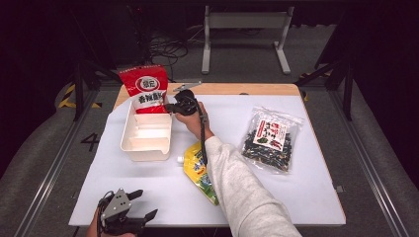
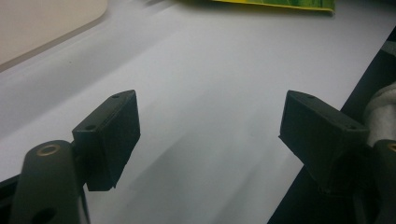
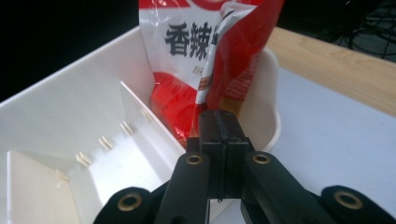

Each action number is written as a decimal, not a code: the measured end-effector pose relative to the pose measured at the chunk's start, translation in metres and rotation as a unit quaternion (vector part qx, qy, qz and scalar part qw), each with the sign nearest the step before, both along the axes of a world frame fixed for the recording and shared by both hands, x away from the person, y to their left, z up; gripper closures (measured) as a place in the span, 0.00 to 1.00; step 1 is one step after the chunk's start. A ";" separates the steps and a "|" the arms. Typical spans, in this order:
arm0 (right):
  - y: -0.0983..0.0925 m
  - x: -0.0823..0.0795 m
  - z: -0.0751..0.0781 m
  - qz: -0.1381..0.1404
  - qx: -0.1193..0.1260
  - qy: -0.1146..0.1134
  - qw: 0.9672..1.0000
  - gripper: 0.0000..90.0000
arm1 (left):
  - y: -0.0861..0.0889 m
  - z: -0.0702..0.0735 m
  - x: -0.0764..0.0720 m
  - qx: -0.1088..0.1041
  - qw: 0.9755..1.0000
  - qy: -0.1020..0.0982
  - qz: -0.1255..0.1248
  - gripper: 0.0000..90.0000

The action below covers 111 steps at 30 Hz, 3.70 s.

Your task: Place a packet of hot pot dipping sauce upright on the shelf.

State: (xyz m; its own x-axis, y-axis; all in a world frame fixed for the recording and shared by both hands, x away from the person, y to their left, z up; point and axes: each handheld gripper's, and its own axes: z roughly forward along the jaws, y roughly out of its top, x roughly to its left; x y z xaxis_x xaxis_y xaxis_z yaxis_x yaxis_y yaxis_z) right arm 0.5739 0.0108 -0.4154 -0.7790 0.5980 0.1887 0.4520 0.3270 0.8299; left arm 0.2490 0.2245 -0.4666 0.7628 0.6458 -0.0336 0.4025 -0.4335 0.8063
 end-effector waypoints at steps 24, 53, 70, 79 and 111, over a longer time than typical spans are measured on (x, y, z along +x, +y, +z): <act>-0.052 -0.054 0.034 0.021 -0.041 -0.067 0.997 0.97 | -0.014 0.001 0.007 0.002 1.000 0.008 -0.017 0.23; -0.204 -0.212 0.014 0.061 -0.105 -0.090 0.989 0.95 | -0.056 -0.001 0.041 0.008 0.998 0.038 -0.052 0.23; -0.221 -0.244 -0.027 0.051 -0.167 -0.045 0.984 0.94 | -0.077 0.000 0.073 0.009 0.997 0.056 -0.060 0.21; -0.225 -0.243 -0.038 0.046 -0.165 -0.031 0.985 0.94 | -0.087 -0.001 0.077 0.022 0.996 0.069 -0.060 0.19; -0.340 -0.222 0.001 -0.182 -0.101 -0.073 0.975 0.64 | -0.088 0.002 0.070 0.032 0.996 0.042 -0.077 0.20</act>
